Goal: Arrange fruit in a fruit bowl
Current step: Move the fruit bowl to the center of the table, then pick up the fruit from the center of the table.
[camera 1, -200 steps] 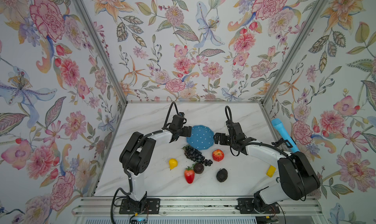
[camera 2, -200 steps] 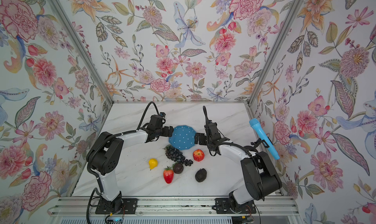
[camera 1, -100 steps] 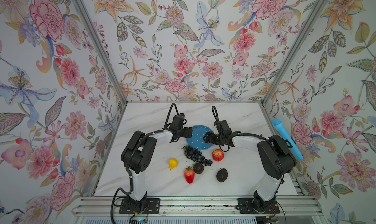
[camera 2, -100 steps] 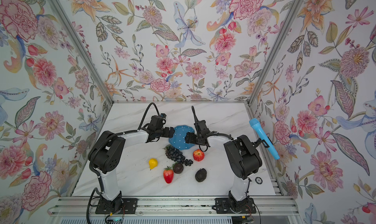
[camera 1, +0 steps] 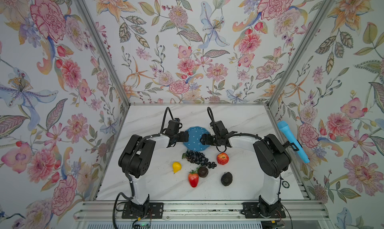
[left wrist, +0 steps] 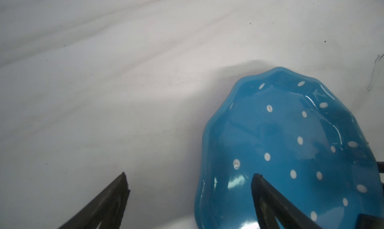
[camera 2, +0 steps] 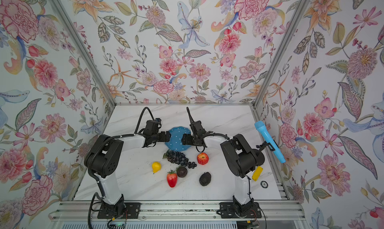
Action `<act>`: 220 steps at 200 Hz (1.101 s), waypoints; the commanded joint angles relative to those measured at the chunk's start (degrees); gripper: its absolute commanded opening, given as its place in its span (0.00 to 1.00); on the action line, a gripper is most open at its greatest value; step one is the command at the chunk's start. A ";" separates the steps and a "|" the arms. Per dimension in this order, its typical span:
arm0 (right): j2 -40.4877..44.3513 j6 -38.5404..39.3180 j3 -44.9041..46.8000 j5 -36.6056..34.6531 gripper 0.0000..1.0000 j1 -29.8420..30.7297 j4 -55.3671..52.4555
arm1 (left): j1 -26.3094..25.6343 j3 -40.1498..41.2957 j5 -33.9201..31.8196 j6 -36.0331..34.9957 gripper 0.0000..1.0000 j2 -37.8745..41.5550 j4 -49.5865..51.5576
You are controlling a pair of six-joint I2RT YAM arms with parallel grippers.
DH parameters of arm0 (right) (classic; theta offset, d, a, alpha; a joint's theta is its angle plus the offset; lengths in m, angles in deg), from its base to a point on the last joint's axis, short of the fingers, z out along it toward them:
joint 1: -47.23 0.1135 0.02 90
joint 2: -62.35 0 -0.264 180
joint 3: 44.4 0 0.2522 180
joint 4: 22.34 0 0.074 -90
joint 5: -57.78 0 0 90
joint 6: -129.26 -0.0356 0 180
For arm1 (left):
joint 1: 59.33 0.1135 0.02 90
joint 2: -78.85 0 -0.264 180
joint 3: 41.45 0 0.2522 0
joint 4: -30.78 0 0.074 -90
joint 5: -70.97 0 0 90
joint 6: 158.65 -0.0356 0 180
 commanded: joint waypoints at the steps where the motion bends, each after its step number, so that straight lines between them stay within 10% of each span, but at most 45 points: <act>1: 2.86 0.05 -0.24 -1.94 0.89 -1.13 -2.98 | 0.23 1.18 -0.01 0.89 0.94 3.41 -1.15; 132: 33.92 9.28 12.49 -12.85 0.91 0.35 -25.56 | -2.35 18.76 -11.88 -0.59 0.97 27.87 -6.49; 220: 35.32 5.12 16.62 -14.33 0.99 5.43 -32.46 | -2.26 20.46 -12.92 -0.85 0.98 27.52 -10.79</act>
